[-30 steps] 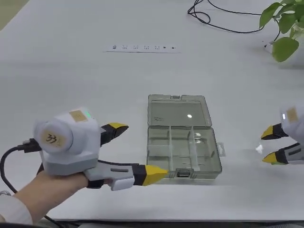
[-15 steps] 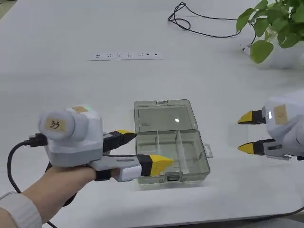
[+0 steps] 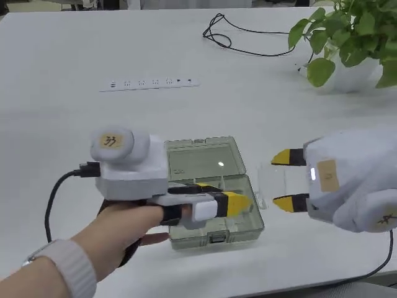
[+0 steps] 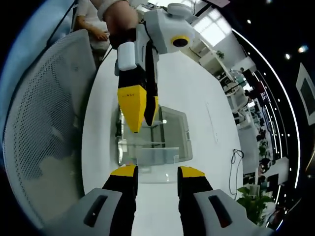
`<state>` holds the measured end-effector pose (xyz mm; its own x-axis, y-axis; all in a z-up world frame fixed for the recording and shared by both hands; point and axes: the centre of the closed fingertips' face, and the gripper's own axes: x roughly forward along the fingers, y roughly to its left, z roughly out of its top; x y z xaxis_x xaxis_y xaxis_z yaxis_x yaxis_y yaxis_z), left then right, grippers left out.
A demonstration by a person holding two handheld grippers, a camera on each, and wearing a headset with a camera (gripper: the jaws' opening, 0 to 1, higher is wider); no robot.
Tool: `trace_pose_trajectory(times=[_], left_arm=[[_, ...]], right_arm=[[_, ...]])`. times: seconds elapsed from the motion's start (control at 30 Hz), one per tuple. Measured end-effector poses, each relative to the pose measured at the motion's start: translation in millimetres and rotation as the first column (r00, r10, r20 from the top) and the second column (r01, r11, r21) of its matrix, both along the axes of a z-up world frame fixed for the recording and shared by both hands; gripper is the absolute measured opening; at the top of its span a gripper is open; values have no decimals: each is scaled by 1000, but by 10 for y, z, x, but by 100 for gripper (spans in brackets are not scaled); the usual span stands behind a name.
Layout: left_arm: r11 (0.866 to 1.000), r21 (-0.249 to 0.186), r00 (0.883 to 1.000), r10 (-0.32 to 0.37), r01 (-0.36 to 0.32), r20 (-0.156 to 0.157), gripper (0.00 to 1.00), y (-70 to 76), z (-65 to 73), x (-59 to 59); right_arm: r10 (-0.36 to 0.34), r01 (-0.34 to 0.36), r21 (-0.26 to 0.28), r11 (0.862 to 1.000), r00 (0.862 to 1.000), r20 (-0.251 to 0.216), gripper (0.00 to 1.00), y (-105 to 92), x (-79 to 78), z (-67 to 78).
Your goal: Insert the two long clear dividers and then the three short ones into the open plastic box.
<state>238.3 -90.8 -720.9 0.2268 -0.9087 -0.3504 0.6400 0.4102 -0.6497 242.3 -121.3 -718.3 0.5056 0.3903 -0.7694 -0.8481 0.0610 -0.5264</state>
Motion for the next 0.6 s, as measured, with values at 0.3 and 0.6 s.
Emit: trace_pose_trajectory(times=[0.3, 0.6], left_arm=[[999, -23, 997, 27, -29, -74, 15, -73, -51, -9], [993, -70, 986, 84, -95, -144, 3, -37, -61, 24]], right_arm=[[42, -42, -24, 999, 999, 16, 32, 166, -30, -54], [65, -64, -30, 998, 998, 27, 32, 252, -32, -49]])
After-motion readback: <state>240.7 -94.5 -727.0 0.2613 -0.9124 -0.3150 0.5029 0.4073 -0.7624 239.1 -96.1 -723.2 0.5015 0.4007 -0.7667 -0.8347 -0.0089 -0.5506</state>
